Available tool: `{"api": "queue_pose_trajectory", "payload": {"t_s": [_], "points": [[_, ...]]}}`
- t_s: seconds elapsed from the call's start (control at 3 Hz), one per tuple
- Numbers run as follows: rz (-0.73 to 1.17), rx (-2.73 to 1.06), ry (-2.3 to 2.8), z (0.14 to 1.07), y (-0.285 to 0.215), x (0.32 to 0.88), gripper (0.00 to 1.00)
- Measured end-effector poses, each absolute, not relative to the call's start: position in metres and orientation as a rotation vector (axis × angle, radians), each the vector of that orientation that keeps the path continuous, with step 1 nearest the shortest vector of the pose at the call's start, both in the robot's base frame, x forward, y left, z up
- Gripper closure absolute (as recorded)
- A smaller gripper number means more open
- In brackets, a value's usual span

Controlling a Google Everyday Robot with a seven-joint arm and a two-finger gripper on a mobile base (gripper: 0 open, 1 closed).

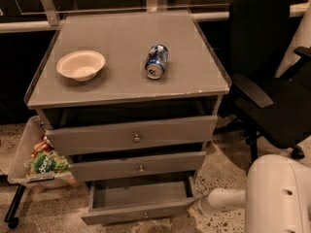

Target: Close bottom drawer

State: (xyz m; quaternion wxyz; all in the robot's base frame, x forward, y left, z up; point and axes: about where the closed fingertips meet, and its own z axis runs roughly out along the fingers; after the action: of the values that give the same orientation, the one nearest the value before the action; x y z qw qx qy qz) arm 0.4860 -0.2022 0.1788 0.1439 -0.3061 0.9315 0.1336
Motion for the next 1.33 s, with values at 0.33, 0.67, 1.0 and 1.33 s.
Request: {"api": "queue_pose_trajectory", "payload": {"t_s": [0.33,0.67,1.0,1.33], "points": [[0.358,-0.838,2.67,0.182,-0.209,0.497,1.0],[0.335,-0.794,2.647,0.186,-0.216,0.51,1.0],[0.314,-0.756,2.623,0.191,-0.22,0.525,1.0],[0.32,-0.758,2.624,0.188,-0.218,0.526,1.0]]}}
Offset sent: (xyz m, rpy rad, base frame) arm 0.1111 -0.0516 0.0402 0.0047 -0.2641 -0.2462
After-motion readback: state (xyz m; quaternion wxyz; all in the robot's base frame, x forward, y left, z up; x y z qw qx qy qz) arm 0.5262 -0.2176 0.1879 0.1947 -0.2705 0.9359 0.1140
